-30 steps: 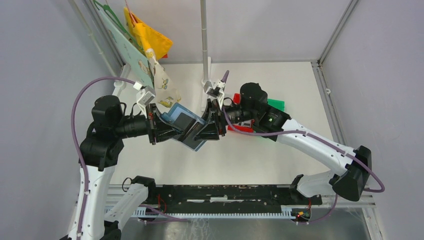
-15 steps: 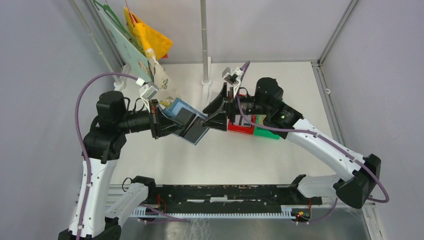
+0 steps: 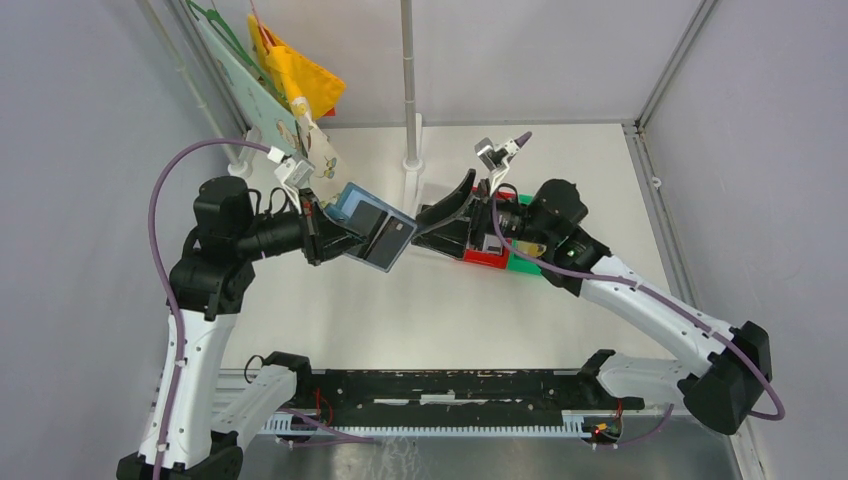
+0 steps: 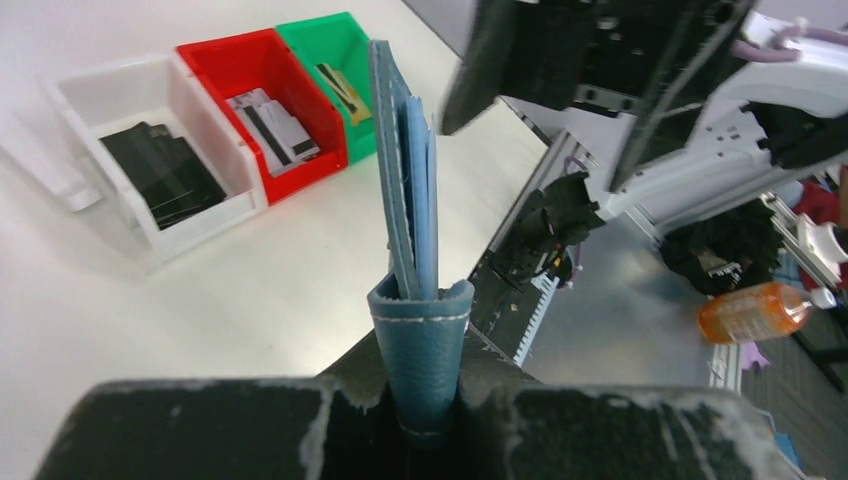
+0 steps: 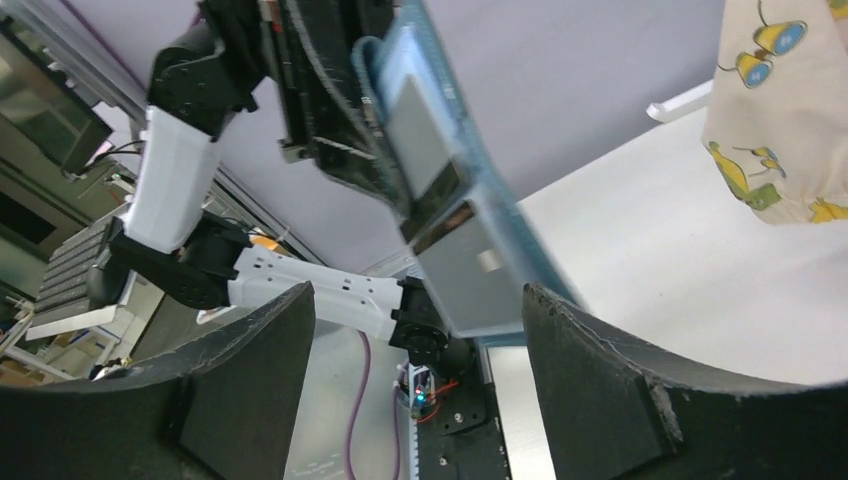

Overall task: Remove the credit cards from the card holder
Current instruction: Remove the credit card from the card holder.

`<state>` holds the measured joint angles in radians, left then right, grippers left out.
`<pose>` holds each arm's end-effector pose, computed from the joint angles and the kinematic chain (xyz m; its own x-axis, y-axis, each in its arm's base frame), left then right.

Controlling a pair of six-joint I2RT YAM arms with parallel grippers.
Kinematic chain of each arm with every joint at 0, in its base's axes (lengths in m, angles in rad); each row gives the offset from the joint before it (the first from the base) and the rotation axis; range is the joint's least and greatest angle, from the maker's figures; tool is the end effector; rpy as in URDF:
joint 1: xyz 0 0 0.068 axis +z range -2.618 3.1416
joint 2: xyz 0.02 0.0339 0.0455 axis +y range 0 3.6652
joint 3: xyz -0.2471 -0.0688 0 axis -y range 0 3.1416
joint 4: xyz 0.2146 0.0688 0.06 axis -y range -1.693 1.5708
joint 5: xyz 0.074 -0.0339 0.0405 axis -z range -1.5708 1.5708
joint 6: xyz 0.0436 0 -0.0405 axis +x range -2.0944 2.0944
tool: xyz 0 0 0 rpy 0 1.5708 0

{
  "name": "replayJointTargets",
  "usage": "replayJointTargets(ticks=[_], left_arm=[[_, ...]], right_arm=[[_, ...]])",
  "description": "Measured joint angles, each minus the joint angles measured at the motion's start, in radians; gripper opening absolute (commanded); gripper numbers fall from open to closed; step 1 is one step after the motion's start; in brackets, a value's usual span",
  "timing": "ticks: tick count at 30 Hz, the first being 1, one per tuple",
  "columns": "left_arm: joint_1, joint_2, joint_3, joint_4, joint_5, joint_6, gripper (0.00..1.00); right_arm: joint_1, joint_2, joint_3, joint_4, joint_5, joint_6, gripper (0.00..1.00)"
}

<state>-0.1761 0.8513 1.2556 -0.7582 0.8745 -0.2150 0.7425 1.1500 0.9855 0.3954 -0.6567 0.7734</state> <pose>0.1187 -0.0551 0.4036 -0.5085 -0.0485 -0.8597 0.7292 0.5067 -0.4599 0.1634 0.1861 0.3879 -0.5593 0.2377 -0.7942 -0.8143 0.0219 0.5801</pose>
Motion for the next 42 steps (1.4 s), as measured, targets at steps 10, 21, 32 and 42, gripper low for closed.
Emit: replayJointTargets(ticks=[10, 21, 32, 42], left_arm=[[0.0, -0.001, 0.0, -0.003, 0.229, 0.0, 0.02], [0.0, -0.001, 0.0, -0.004, 0.309, 0.0, 0.03], [0.0, 0.018, 0.056, -0.037, 0.311, 0.001, 0.39], [0.0, 0.03, 0.08, -0.085, 0.28, 0.019, 0.1]], right_arm=[[0.005, 0.093, 0.07, 0.083, -0.034, -0.049, 0.81], [0.089, 0.229, 0.14, 0.248, -0.13, 0.029, 0.24], [0.093, 0.24, 0.163, 0.198, -0.158, 0.035, 0.0], [0.093, 0.236, 0.167, 0.172, -0.179, 0.025, 0.0]])
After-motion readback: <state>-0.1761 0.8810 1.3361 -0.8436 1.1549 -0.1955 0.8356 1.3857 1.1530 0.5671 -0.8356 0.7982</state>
